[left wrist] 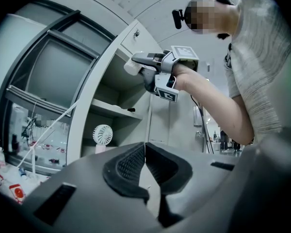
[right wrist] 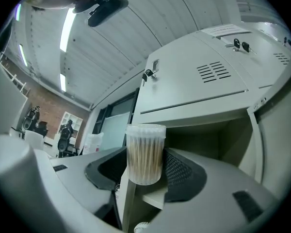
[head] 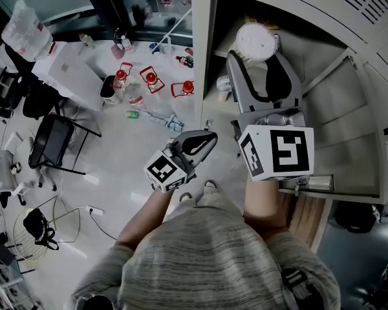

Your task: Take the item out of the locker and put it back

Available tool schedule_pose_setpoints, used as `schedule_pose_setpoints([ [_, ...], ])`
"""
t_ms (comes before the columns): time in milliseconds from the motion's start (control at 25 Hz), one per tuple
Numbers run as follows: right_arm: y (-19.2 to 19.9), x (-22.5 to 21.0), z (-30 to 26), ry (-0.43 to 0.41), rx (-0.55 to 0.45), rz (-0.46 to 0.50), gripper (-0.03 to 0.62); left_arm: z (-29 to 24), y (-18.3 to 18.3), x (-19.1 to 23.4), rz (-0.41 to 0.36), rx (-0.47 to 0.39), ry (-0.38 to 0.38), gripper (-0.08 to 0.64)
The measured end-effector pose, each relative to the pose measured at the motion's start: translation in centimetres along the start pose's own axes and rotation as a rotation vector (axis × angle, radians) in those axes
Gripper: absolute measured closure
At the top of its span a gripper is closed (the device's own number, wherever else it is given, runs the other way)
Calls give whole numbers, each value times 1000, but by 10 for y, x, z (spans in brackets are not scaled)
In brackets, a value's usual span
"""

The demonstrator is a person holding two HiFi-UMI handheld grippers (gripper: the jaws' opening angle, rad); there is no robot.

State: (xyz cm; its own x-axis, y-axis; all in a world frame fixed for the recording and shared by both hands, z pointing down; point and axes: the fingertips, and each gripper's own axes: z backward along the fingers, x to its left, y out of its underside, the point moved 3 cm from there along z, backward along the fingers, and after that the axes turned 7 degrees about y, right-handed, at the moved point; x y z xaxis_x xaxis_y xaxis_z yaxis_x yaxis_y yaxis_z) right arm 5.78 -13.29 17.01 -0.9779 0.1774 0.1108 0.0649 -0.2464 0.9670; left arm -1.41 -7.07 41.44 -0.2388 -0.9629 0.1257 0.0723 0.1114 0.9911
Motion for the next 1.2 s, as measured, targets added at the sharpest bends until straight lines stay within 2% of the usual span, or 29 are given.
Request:
schedule_pose_setpoints([
  [480, 15, -1, -10, 4, 31, -6, 347, 2, 1, 3, 2, -1, -10, 551],
  [1200, 96, -25, -73, 82, 258, -18, 347, 8, 3, 16, 18, -10, -25, 551],
])
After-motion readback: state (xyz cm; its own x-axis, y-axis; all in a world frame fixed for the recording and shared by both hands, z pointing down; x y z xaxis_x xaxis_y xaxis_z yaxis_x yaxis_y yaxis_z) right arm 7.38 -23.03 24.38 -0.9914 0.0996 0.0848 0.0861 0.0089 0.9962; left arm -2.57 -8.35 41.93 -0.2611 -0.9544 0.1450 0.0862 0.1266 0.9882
